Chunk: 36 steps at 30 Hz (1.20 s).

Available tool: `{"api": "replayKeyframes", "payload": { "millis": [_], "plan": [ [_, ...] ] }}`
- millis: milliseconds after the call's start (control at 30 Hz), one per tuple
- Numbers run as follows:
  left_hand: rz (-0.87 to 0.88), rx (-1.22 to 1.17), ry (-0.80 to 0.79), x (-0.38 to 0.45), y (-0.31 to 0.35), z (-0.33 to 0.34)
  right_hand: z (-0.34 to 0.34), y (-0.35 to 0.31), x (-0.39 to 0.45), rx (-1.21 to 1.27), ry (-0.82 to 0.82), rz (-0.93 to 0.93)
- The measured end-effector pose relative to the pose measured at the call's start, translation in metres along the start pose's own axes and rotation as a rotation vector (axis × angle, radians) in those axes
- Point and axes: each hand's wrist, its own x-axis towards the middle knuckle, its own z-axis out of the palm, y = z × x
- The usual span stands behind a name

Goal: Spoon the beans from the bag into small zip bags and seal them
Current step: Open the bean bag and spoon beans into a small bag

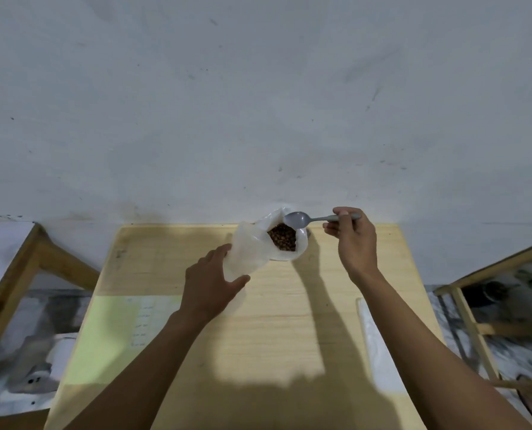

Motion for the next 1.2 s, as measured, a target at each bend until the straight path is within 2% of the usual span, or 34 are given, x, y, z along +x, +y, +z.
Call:
{"api": "replayKeyframes", "payload": {
  "millis": [167,300,467,567,800,1033,1200],
  "plan": [
    [-0.018,0.023,0.004,0.007,-0.004,-0.001,0.025,0.024,-0.009,-0.362,-0.162,-0.232],
    [-0.033,0.029,0.006,0.01,-0.008,-0.001,0.036,0.05,-0.016,-0.441,-0.206,-0.299],
    [-0.046,0.038,0.01,0.011,-0.014,-0.001,0.05,0.072,-0.025,-0.308,-0.055,-0.122],
    [-0.058,0.039,0.004,0.01,-0.016,0.0,0.058,0.075,-0.023,-0.223,0.033,0.092],
    [-0.065,0.058,-0.018,0.01,-0.017,0.005,0.062,0.079,-0.009,-0.075,0.052,0.441],
    [-0.061,0.056,-0.033,0.009,-0.019,0.009,0.04,0.064,-0.006,0.059,0.134,0.479],
    [-0.025,0.058,-0.072,0.009,-0.016,0.016,0.021,0.038,-0.011,0.127,0.152,0.437]
  ]
}}
